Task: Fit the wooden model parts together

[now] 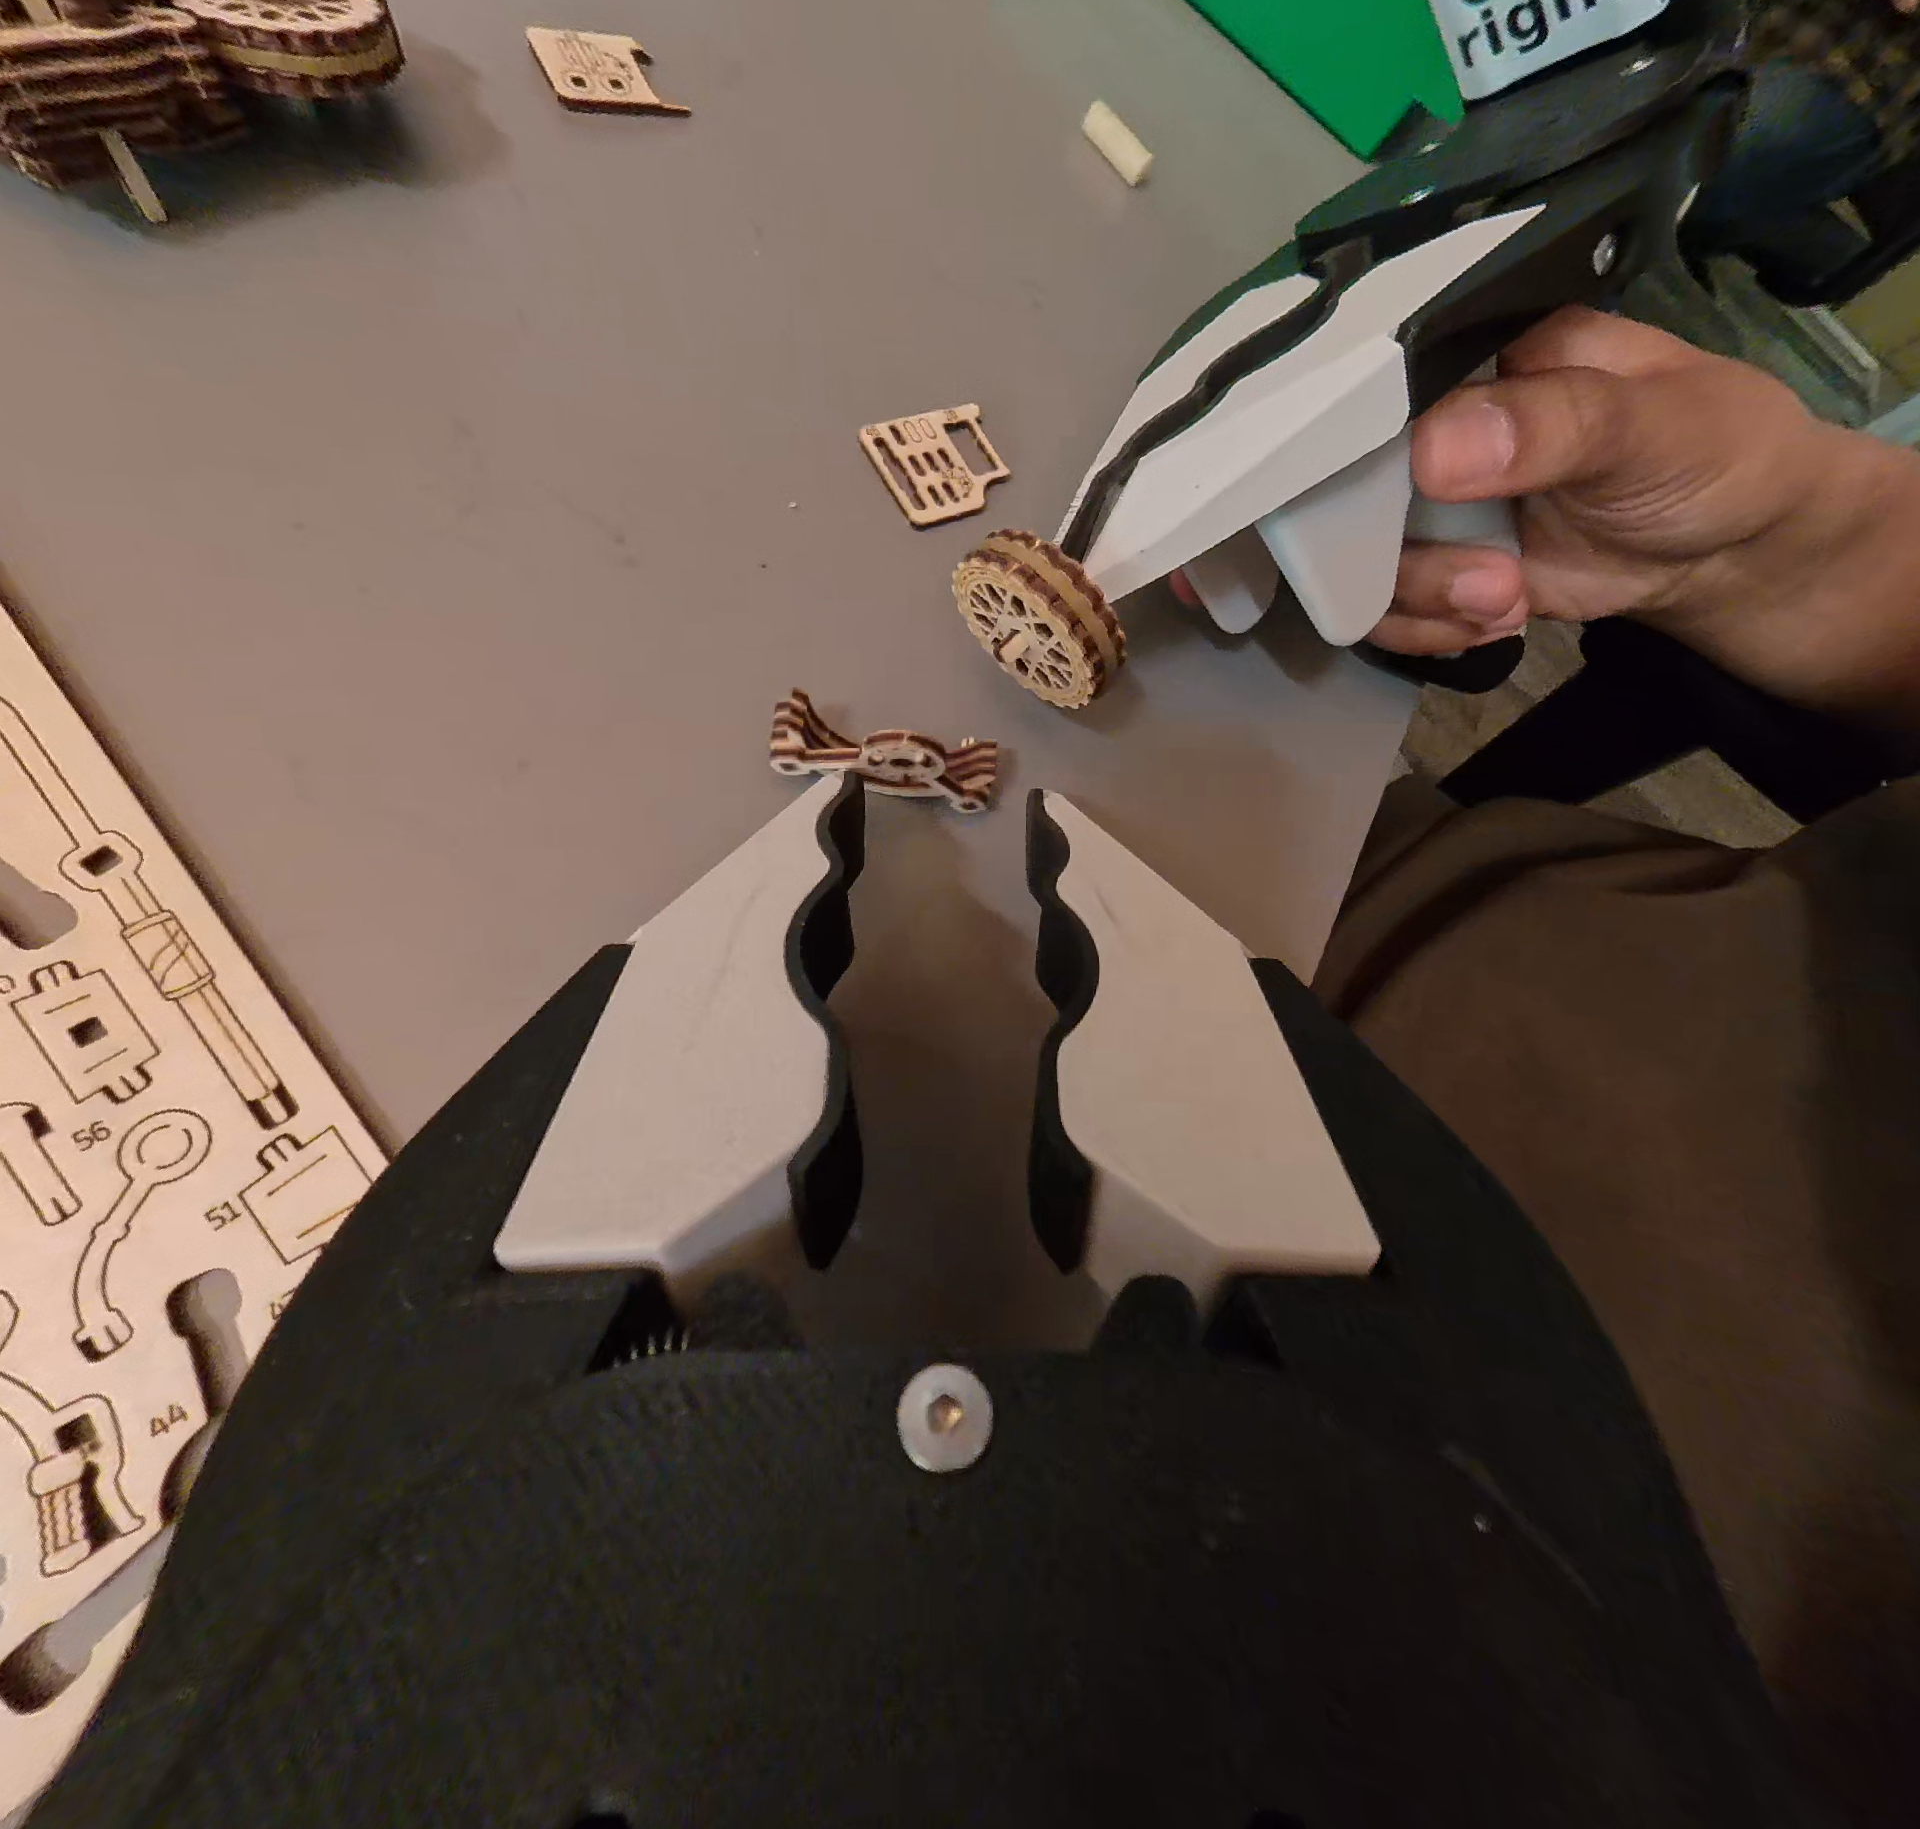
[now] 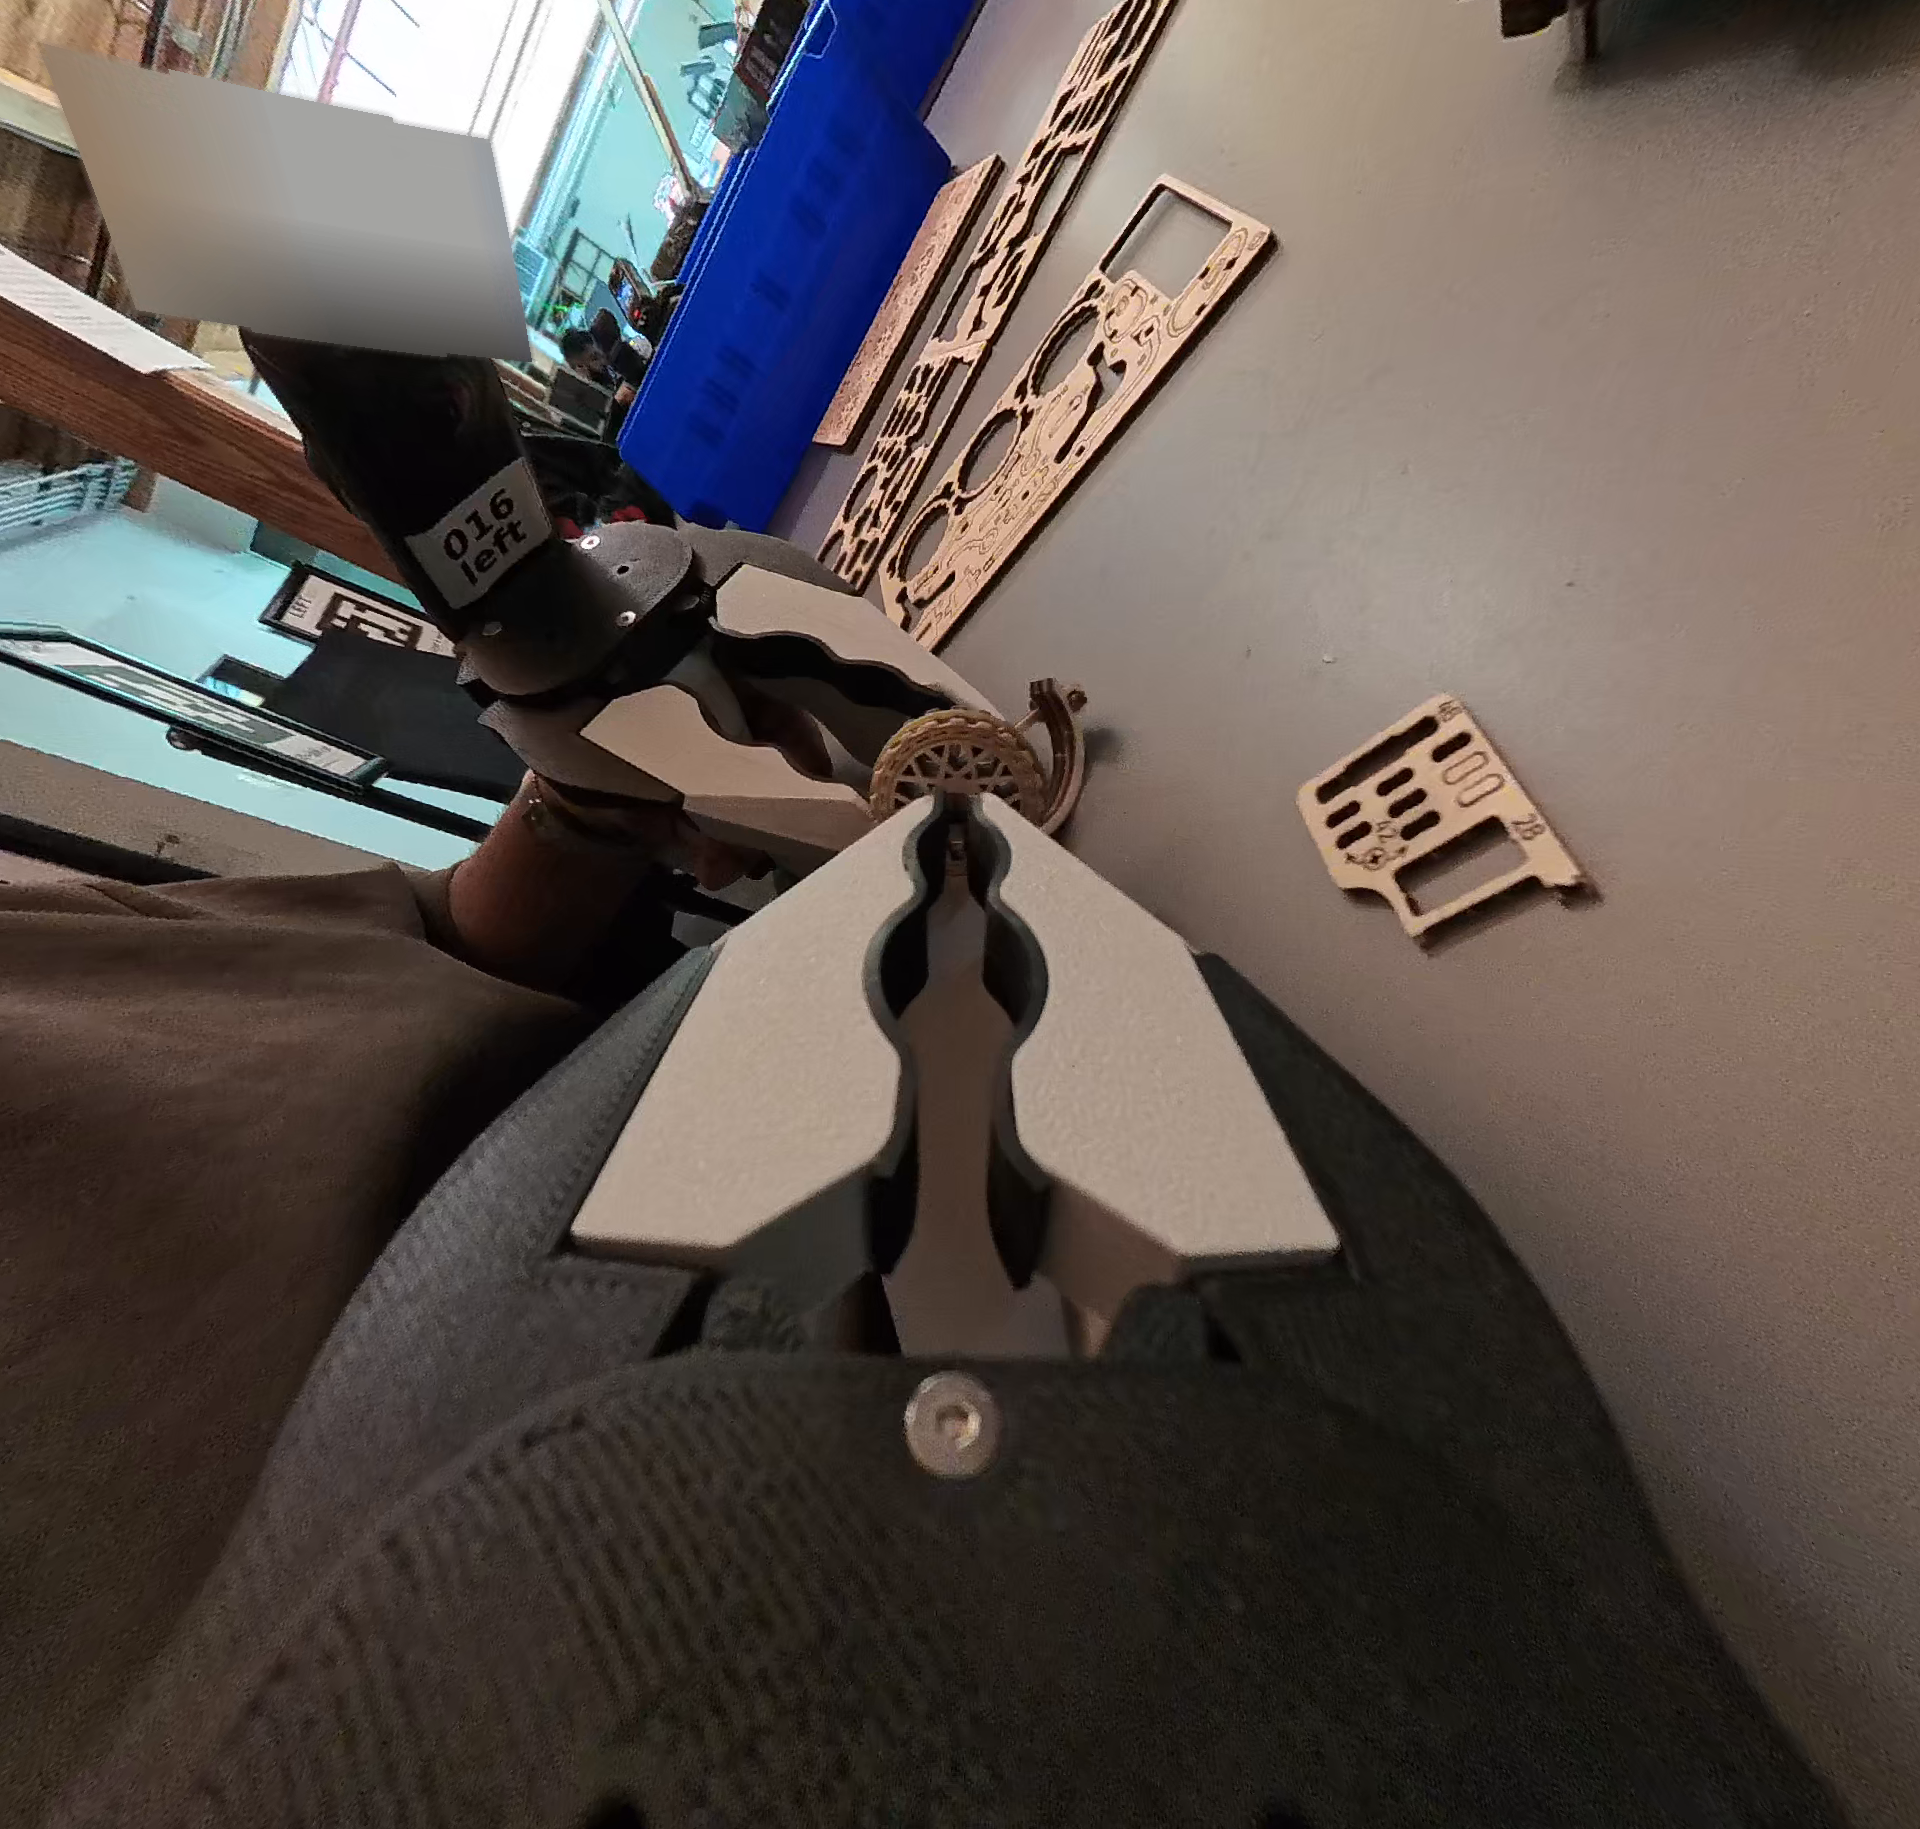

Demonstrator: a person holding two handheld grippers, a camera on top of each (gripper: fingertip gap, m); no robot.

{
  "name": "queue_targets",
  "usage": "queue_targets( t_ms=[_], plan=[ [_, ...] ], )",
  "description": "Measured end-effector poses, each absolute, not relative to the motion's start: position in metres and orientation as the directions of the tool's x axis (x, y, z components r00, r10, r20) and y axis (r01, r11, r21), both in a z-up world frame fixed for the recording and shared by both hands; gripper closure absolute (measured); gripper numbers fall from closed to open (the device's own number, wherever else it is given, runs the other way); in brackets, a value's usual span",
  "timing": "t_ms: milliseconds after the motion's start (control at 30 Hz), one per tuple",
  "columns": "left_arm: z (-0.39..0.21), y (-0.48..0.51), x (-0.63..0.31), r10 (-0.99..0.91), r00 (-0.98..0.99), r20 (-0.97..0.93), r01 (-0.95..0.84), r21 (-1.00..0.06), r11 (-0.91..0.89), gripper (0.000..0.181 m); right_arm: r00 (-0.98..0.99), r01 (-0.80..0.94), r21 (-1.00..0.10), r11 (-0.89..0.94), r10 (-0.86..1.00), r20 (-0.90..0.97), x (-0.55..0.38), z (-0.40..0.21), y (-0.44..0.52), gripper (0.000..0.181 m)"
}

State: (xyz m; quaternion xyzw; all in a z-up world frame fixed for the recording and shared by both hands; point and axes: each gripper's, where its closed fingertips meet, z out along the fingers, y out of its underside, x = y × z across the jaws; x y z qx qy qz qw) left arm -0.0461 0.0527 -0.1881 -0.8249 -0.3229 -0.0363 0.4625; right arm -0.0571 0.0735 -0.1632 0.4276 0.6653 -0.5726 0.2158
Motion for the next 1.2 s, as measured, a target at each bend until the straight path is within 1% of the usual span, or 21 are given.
queue_targets(
  t_ms=[33, 200, 400, 633, 833, 1200],
  plan=[
    [-0.188, 0.052, -0.047, 0.500, 0.785, 0.365, 0.571, -0.740, -0.357, 0.153, -0.537, 0.820, -0.572, -0.020, 0.321, -0.780, -0.058, -0.164, 0.073, 0.181],
    [-0.188, 0.052, -0.051, 0.511, 0.766, 0.391, 0.595, -0.732, -0.332, 0.154, -0.525, 0.840, -0.542, 0.023, 0.286, -0.802, -0.062, -0.166, 0.070, 0.181],
    [-0.186, 0.051, -0.052, 0.508, 0.759, 0.408, 0.604, -0.732, -0.314, 0.158, -0.460, 0.886, -0.461, 0.053, 0.219, -0.860, -0.066, -0.167, 0.069, 0.181],
    [-0.189, 0.051, -0.051, 0.505, 0.740, 0.445, 0.636, -0.707, -0.309, 0.165, -0.429, 0.901, -0.431, 0.049, 0.242, -0.870, -0.065, -0.173, 0.061, 0.181],
    [-0.189, 0.049, -0.054, 0.503, 0.710, 0.493, 0.671, -0.690, -0.271, 0.170, -0.424, 0.901, -0.432, 0.033, 0.272, -0.864, -0.066, -0.176, 0.060, 0.181],
    [-0.189, 0.050, -0.059, 0.524, 0.686, 0.504, 0.688, -0.684, -0.242, 0.175, -0.440, 0.891, -0.453, 0.028, 0.292, -0.849, -0.065, -0.177, 0.057, 0.181]
  ],
)
